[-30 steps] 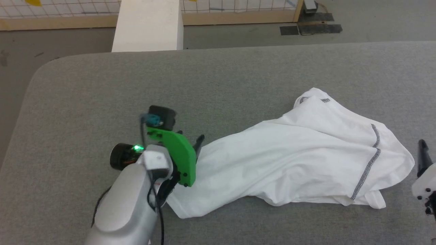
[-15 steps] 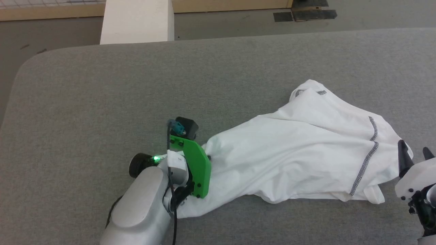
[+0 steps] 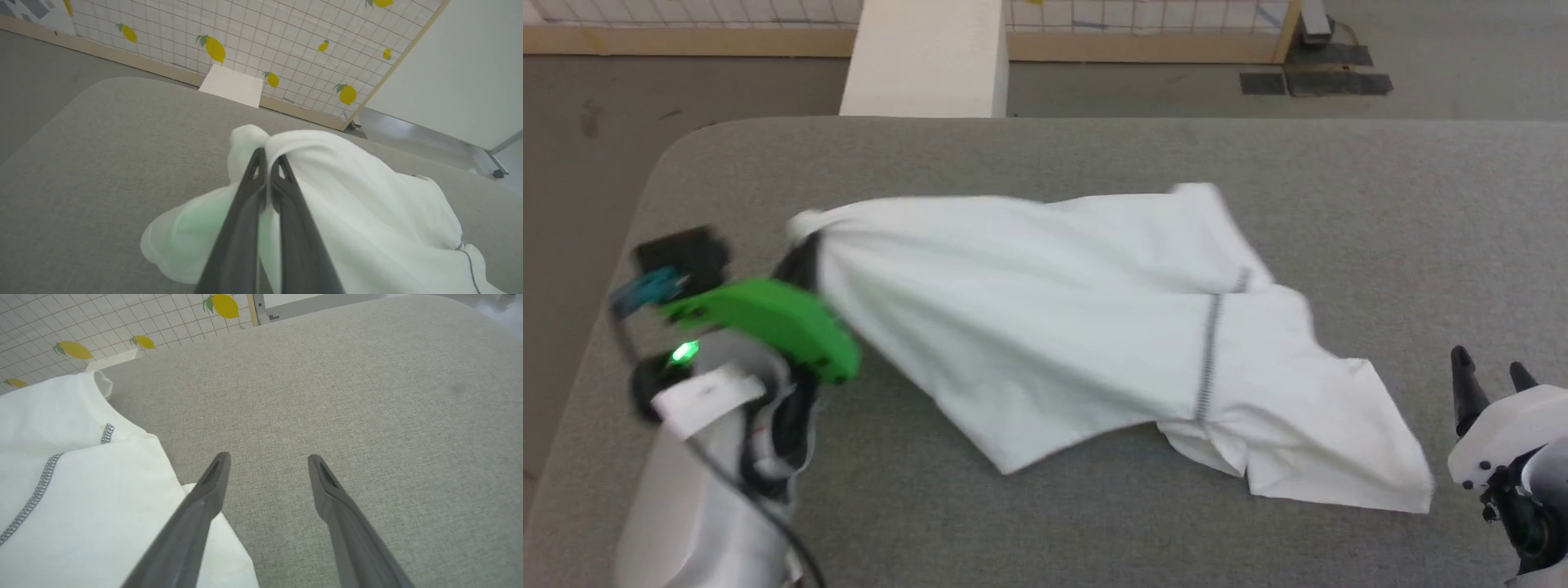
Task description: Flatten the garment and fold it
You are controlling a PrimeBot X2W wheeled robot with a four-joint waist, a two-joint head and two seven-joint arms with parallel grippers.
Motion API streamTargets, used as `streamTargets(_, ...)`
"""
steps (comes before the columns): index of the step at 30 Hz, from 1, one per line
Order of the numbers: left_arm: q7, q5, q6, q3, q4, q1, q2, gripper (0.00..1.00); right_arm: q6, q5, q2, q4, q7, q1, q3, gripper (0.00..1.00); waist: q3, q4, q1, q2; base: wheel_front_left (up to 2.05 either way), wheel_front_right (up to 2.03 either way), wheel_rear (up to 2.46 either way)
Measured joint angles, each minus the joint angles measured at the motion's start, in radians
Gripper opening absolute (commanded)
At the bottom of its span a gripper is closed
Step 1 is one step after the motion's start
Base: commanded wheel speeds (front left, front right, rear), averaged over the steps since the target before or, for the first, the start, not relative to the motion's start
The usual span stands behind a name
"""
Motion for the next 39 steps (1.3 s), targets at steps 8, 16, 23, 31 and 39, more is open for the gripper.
streamTargets(8, 0.043, -0.036, 0.173, 0.170, -0.248, 0.402, 0.037, 0.00, 0.000, 0.007, 0.000, 0.023, -0.005, 0.008, 0.027, 1.00, -0.024, 0.068, 0.0000, 0.0000, 0.00, 0.00, 0.00)
streamTargets(16, 0.137, -0.141, 0.159, 0.132, -0.185, 0.595, -0.046, 0.01, 0.000, 0.014, 0.000, 0.042, -0.011, 0.008, 0.052, 1.00, -0.029, 0.133, 0.0000, 0.0000, 0.00, 0.00, 0.00)
streamTargets(23, 0.015, -0.182, 0.072, 0.176, -0.268, 0.515, -0.050, 1.00, 0.000, 0.005, 0.001, 0.037, 0.000, 0.007, 0.106, 1.00, -0.037, 0.160, 0.0000, 0.0000, 0.00, 0.00, 0.00)
streamTargets(31, -0.355, 0.056, -0.028, 0.172, -0.269, 0.409, 0.053, 1.00, 0.000, -0.024, 0.000, 0.048, 0.208, -0.052, 0.322, 1.00, -0.037, 0.137, 0.0000, 0.0000, 0.00, 0.00, 0.00)
streamTargets(39, -0.478, 0.152, -0.035, 0.101, -0.206, 0.392, 0.025, 1.00, 0.000, -0.101, -0.055, 0.131, 0.458, -0.137, 0.498, 1.00, -0.016, 0.131, 0.0000, 0.0000, 0.00, 0.00, 0.00)
